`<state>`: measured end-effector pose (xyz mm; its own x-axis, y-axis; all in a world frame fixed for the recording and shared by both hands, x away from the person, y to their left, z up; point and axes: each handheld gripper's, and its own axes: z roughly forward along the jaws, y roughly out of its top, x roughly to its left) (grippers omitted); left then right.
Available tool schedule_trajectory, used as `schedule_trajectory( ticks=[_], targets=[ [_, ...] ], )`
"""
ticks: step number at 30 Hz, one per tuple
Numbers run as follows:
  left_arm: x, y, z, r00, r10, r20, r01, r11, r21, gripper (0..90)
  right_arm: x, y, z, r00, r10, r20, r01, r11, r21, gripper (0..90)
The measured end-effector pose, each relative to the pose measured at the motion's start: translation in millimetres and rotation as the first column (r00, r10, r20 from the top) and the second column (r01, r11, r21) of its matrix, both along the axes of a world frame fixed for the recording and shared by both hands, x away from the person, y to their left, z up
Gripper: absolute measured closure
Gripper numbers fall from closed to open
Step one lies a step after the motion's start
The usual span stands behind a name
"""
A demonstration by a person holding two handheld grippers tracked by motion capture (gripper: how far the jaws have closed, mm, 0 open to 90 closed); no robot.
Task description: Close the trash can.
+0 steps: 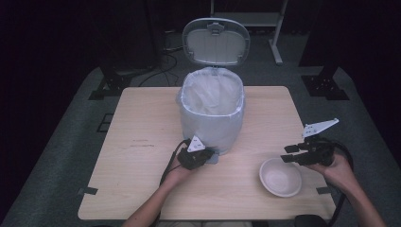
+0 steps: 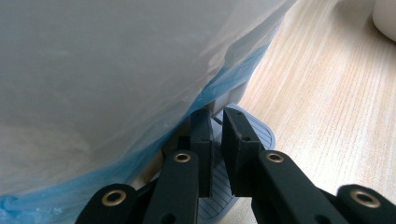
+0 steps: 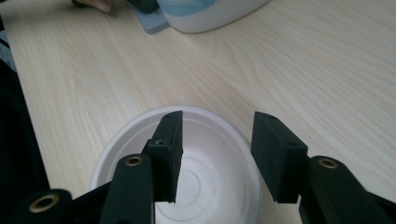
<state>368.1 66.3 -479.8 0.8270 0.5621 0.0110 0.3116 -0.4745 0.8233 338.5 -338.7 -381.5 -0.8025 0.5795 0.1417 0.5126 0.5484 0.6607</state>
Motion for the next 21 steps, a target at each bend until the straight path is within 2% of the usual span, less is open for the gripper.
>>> schedule_trajectory(
  ticks=[8,21],
  targets=[
    [0.0,0.1,0.0,1.0000,-0.001,0.000,0.001,1.0000,0.001,83.0,3.7,-2.5,-16.6,0.9998,-0.018,-0.008,0.018,0.9985,-0.051,52.7],
    [0.1,0.1,0.0,1.0000,-0.001,0.001,0.001,1.0000,0.001,82.9,9.1,-8.2,-36.6,0.9986,-0.046,-0.027,0.043,0.9936,-0.104,54.1]
  ],
)
